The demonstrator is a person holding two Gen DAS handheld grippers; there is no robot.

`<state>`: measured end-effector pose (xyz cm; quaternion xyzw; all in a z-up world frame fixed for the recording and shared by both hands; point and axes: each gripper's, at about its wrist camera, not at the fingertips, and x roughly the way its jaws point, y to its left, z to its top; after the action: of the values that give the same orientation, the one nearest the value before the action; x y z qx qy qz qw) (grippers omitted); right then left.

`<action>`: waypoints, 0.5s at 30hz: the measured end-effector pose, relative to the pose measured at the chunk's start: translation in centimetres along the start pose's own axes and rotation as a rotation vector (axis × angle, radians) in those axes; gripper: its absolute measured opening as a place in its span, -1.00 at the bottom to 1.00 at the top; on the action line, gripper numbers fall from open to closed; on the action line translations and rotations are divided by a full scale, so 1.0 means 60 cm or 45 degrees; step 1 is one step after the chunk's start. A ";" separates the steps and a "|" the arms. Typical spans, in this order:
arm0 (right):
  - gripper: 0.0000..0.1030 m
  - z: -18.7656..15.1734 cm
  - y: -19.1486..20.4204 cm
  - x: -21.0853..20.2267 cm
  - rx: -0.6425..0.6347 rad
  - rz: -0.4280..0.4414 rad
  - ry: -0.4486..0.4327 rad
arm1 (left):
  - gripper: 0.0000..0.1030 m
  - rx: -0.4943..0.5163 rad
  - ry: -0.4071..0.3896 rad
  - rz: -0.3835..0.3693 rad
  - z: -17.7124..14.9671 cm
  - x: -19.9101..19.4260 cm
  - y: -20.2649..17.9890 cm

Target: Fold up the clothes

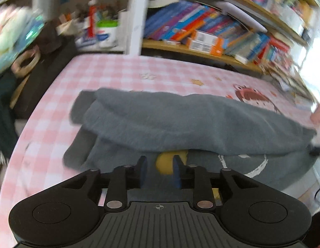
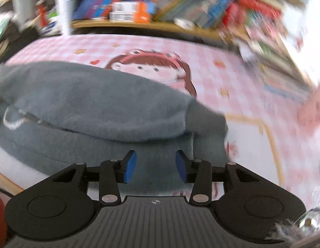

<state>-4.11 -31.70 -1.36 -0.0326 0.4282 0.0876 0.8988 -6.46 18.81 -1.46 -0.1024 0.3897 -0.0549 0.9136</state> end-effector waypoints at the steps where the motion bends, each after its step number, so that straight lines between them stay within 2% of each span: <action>1: -0.05 0.000 -0.007 -0.004 0.079 0.023 0.011 | -0.29 -0.065 -0.002 -0.001 -0.002 -0.004 0.010; 2: -0.01 -0.001 -0.013 -0.007 0.157 0.045 0.022 | -0.12 -0.153 -0.004 -0.007 -0.004 -0.007 0.022; 3: 0.09 0.000 -0.023 -0.008 0.269 0.093 0.026 | -0.07 -0.268 -0.010 -0.034 -0.005 -0.007 0.038; 5: 0.22 0.000 -0.043 -0.009 0.505 0.198 0.031 | -0.04 -0.509 -0.028 -0.104 -0.006 -0.002 0.071; 7: 0.25 -0.001 -0.065 0.000 0.768 0.310 0.020 | -0.04 -0.751 -0.048 -0.176 -0.005 0.012 0.104; 9: 0.25 -0.003 -0.084 0.011 1.013 0.403 0.008 | -0.05 -0.930 -0.067 -0.198 -0.003 0.030 0.127; 12: 0.25 -0.008 -0.100 0.032 1.289 0.453 -0.004 | -0.06 -1.082 -0.089 -0.205 0.000 0.052 0.143; 15: 0.16 -0.010 -0.110 0.051 1.402 0.432 0.017 | -0.07 -1.190 -0.074 -0.175 0.001 0.067 0.150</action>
<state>-1.45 -37.86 -4.20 0.5087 0.4156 -0.0053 0.7539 -3.43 26.88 -6.29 -0.5296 0.3392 0.0688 0.7744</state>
